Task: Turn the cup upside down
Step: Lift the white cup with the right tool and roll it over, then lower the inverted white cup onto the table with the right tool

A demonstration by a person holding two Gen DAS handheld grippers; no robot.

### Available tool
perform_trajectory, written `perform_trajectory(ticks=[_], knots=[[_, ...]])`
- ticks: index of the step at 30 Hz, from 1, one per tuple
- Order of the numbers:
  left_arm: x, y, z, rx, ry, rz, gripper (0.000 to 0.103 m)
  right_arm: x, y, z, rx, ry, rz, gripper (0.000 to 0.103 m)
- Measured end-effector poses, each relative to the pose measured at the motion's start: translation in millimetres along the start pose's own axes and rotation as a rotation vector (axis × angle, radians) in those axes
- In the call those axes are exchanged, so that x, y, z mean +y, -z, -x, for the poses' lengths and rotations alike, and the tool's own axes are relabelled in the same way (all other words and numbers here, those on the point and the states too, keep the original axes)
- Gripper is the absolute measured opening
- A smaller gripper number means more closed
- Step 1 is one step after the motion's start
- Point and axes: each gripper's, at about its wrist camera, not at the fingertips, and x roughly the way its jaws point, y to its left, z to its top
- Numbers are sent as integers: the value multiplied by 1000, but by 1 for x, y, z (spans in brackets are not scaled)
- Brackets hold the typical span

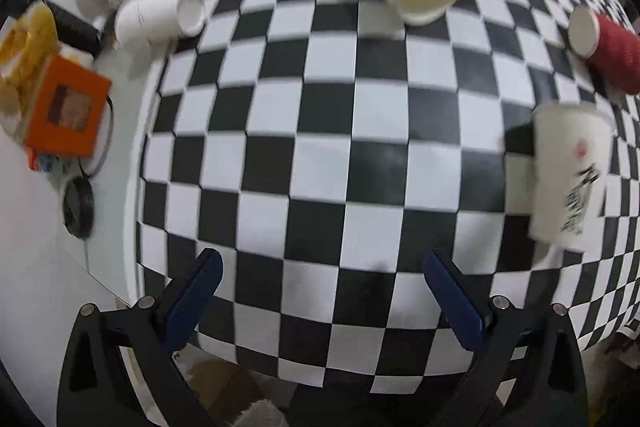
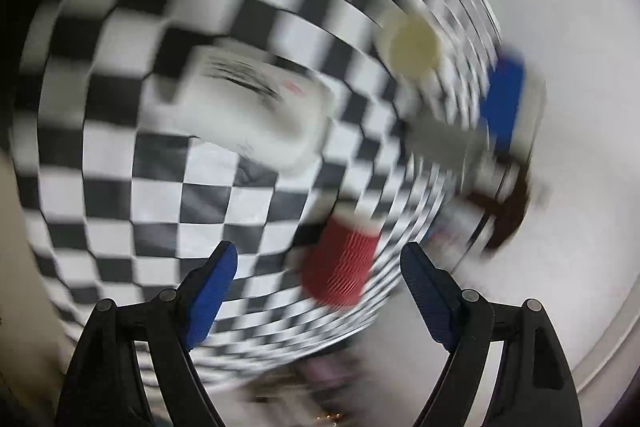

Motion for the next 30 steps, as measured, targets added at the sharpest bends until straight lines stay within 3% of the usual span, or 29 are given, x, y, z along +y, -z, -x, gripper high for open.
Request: perform_trajectory(ticks=[3,9,12,14,15,17,20,23,26,28,30], knots=[[8,6,-12,24,14,12,103,29,-15,-7,-62,108,288,85],[19,3,-31,44,32,29,103,57,-26,-19,-181,236,630,85],[21,0,-39,51,25,36,103,67,-32,-29,-196,257,724,84],[29,-1,-42,54,23,46,103,78,-36,-36,-201,246,770,75],[33,-1,-43,53,24,51,103,80,-37,-39,-200,240,780,64],[44,-4,-44,47,22,57,103,82,-39,-39,-195,226,771,64],[53,-9,-44,32,0,57,103,70,-47,-29,-165,82,655,64],[63,-15,-46,18,-14,57,103,36,-56,-24,-117,-133,412,64],[73,-21,-46,8,-19,54,103,-10,-60,-35,-46,-454,63,63],[77,-24,-47,0,-17,49,103,-41,-55,-52,6,-615,-184,63],[81,-26,-48,-5,-12,42,103,-62,-47,-69,44,-714,-363,63]])
